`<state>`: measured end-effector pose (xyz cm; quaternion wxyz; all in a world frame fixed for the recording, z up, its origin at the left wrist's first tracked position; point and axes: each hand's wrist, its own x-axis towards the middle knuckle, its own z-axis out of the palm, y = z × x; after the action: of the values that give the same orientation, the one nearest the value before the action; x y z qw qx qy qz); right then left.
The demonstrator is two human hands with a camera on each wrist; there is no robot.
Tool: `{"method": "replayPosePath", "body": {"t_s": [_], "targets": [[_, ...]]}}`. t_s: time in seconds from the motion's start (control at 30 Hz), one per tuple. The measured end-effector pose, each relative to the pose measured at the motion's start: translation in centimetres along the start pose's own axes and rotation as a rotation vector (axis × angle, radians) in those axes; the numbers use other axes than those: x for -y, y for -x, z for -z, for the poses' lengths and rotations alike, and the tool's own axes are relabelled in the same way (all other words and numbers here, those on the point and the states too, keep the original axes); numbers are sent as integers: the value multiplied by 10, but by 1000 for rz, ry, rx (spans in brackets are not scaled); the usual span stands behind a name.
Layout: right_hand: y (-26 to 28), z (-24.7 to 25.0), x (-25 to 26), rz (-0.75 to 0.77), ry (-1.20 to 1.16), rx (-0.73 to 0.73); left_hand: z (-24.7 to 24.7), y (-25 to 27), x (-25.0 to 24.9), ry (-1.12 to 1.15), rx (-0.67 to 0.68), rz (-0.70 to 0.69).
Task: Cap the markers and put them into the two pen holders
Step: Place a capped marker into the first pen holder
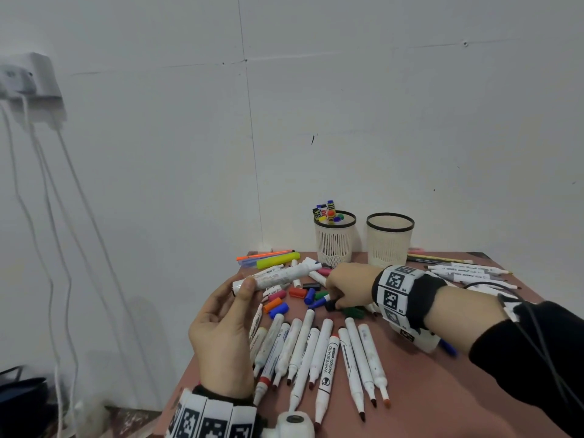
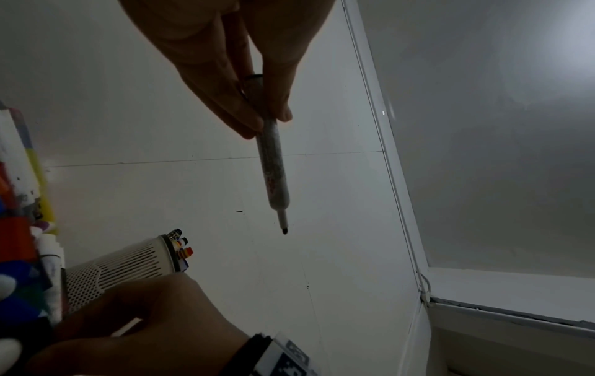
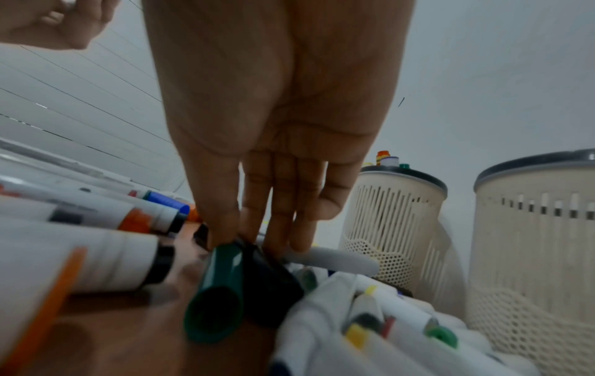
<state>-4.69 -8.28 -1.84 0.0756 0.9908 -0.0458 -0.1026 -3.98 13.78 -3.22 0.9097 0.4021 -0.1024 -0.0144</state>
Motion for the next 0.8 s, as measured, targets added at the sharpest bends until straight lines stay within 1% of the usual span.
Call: {"method": "replayPosePath", "body": {"t_s": [0.1, 0.27, 0.43, 0.5, 0.57, 0.63, 0.7, 0.8], "targets": [[-1, 3, -7, -15, -114, -54, 1, -1, -2, 2, -17, -12], [8, 11, -17, -40, -488, -192, 1, 1, -4, 20, -32, -6], [24, 16, -25, 6, -753, -176, 2, 4, -5, 25, -38, 2], [29, 16, -26, -20, -723, -170, 1, 7, -6, 36, -31, 3], [33, 12, -25, -30, -554, -132, 0, 10, -7, 47, -30, 3], [36, 7, -20, -20, -342, -61, -1, 12, -8, 56, -31, 0], [37, 2, -16, -7, -203, 0, -1, 15, -9, 63, -33, -7], [33, 1, -13, -3, -137, 39, -1, 16, -11, 73, -56, -6]]}}
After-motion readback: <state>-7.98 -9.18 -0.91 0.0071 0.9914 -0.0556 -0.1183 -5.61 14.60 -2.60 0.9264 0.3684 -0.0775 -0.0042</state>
